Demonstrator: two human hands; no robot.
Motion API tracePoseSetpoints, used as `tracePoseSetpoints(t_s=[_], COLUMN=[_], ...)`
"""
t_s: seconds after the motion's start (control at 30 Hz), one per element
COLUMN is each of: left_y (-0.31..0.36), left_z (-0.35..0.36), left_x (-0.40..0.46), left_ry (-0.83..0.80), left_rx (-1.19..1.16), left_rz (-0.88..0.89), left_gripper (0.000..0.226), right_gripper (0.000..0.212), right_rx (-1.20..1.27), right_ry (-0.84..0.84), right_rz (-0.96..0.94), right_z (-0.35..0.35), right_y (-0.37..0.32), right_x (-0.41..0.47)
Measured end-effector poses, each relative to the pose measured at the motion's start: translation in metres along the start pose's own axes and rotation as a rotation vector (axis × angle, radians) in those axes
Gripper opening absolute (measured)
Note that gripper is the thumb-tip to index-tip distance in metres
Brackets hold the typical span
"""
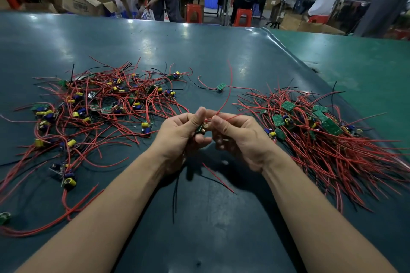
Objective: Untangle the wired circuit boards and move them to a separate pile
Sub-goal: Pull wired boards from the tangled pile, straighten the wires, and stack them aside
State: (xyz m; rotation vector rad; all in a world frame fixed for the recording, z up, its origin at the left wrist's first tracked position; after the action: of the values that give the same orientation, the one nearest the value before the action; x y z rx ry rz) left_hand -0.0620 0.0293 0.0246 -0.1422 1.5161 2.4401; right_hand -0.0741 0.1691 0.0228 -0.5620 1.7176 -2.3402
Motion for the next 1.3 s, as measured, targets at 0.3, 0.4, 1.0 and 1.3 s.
tracePoseSetpoints(t_s=[0.3,0.4,1.0,1.3], left_y=[-0.003,-0.005,-0.008,-0.009], left_z=[0.001,-0.001,-0.001,-0.002], left_x=[0.000,0.004,0.004,0.004], left_ry=[-0.158,-0.112,-0.128,-0.199], left_rx=[-0.074,-0.067,0.184,0.168], left_rz=[-0.208,-0.132,0.026,-0.027], left_gripper=[0.021,0.017,0.020,0.023], right_gripper=[0.018,0.028,0.022,0.027], right_rx=[0.013,-0.085,-0.019,0.333], right_ry=[0.267,0.315,0.524,0.615], right_rz=[-0.022,0.037,-0.015,0.041], right_z=[-0.003,-0.003,-0.021,-0.027], right_y=[0.000,0.005,-0.004,-0.006], right_x=[0.006,0.005,0.010,0.013])
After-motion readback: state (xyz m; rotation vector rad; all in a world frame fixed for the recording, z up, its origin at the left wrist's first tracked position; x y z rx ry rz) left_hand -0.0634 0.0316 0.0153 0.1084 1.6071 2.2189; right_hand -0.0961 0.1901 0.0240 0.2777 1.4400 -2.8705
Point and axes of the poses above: each hand's wrist, its own x-axis towards the middle knuckle, its own z-axis out of the palm, y = z × x, the point moved 2 cm from there along x, towards the middle knuckle, and after that the axes turned 9 degrees about -z, right-handed, at the moved point
